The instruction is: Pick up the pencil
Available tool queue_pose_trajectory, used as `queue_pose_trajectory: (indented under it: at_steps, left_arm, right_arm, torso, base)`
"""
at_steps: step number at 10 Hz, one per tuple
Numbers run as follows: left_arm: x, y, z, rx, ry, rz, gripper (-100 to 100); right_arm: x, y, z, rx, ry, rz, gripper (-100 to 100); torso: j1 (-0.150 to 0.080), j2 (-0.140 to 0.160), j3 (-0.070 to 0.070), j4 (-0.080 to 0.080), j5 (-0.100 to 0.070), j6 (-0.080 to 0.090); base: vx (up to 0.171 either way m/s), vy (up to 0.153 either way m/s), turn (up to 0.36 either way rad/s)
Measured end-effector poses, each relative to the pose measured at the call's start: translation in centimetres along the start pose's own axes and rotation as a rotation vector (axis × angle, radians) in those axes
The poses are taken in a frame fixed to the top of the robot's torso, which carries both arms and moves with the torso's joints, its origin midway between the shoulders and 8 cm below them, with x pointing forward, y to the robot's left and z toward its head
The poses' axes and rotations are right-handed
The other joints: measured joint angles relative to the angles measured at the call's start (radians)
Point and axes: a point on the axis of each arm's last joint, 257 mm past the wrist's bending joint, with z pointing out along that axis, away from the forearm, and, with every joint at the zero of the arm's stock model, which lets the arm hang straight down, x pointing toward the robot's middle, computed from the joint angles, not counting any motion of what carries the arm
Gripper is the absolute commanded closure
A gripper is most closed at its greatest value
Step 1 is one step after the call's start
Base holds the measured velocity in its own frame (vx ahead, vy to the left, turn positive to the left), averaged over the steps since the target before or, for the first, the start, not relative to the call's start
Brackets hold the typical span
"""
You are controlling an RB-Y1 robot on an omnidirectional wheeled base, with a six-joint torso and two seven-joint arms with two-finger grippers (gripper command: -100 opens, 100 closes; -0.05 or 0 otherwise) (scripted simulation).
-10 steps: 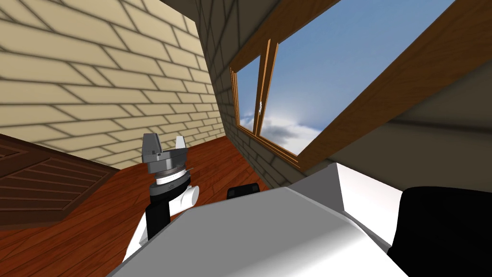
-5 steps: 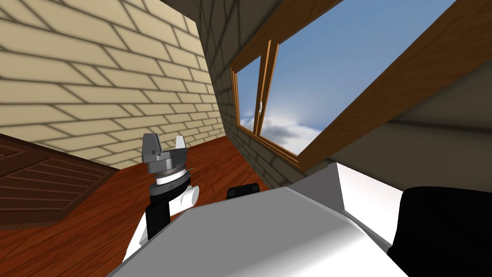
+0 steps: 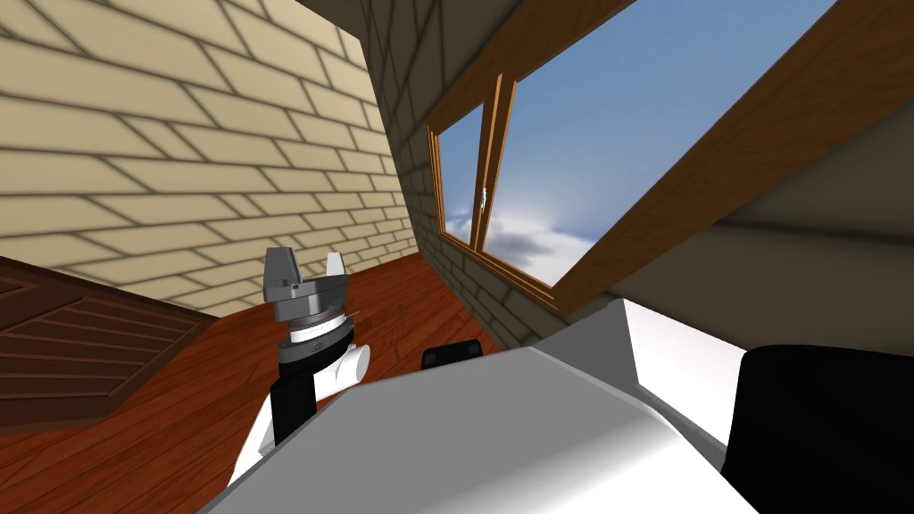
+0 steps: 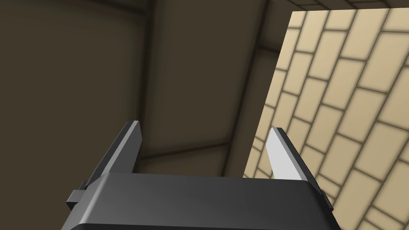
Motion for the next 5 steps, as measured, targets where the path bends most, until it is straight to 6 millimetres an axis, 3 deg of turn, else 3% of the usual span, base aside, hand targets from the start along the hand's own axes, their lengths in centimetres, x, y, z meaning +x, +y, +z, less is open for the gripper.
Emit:
queue_pose_trajectory:
  at_steps: [5]
  left_arm:
    - [0.0, 0.0, 0.0, 0.000, 0.000, 0.000, 0]
  right_arm:
    - [-1.2, -4.1, -2.7, 0.137, -0.002, -0.028, -100]
  torso:
    - [0.001, -0.001, -0.001, 0.000, 0.000, 0.000]
  base:
    - [0.001, 0.059, -0.030]
